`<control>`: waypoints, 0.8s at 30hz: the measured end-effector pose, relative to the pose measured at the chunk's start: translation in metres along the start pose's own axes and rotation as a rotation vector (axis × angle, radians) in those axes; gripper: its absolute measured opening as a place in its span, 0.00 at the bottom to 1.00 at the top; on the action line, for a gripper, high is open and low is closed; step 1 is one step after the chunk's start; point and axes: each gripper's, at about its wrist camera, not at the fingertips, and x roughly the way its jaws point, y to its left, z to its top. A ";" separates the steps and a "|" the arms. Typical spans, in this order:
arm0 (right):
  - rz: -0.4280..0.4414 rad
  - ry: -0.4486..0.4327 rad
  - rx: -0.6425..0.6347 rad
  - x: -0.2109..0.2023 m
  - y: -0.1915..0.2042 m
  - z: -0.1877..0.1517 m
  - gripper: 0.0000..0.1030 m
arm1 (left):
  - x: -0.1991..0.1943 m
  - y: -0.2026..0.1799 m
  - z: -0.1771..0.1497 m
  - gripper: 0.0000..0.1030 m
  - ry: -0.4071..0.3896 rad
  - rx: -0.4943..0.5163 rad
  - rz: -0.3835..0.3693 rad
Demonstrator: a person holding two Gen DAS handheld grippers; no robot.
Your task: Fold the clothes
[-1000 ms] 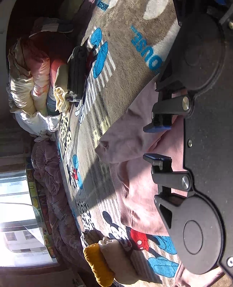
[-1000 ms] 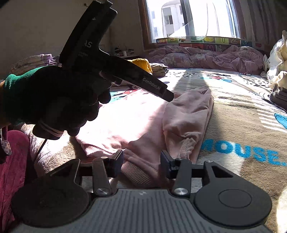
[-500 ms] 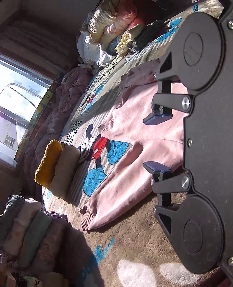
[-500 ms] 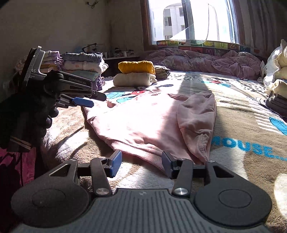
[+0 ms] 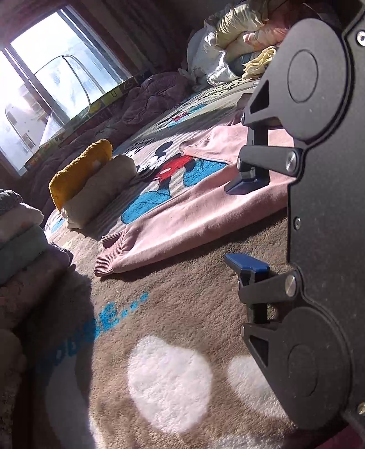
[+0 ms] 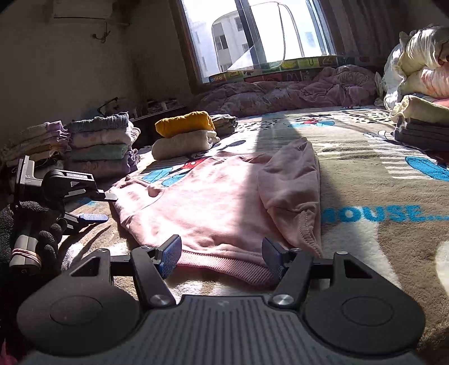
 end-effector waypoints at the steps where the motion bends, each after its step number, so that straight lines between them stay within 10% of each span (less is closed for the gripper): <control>1: -0.025 -0.021 -0.006 -0.001 -0.003 0.003 0.61 | -0.002 -0.011 -0.002 0.43 -0.013 0.045 -0.023; 4: -0.069 -0.062 0.052 -0.002 -0.022 0.009 0.60 | -0.009 -0.052 -0.014 0.43 -0.044 0.213 -0.128; 11: -0.046 -0.073 0.283 0.024 -0.090 0.020 0.55 | 0.037 -0.124 -0.061 0.43 0.214 0.357 -0.410; 24: 0.110 0.012 0.357 0.058 -0.119 0.016 0.28 | 0.072 -0.124 -0.095 0.43 0.344 0.349 -0.418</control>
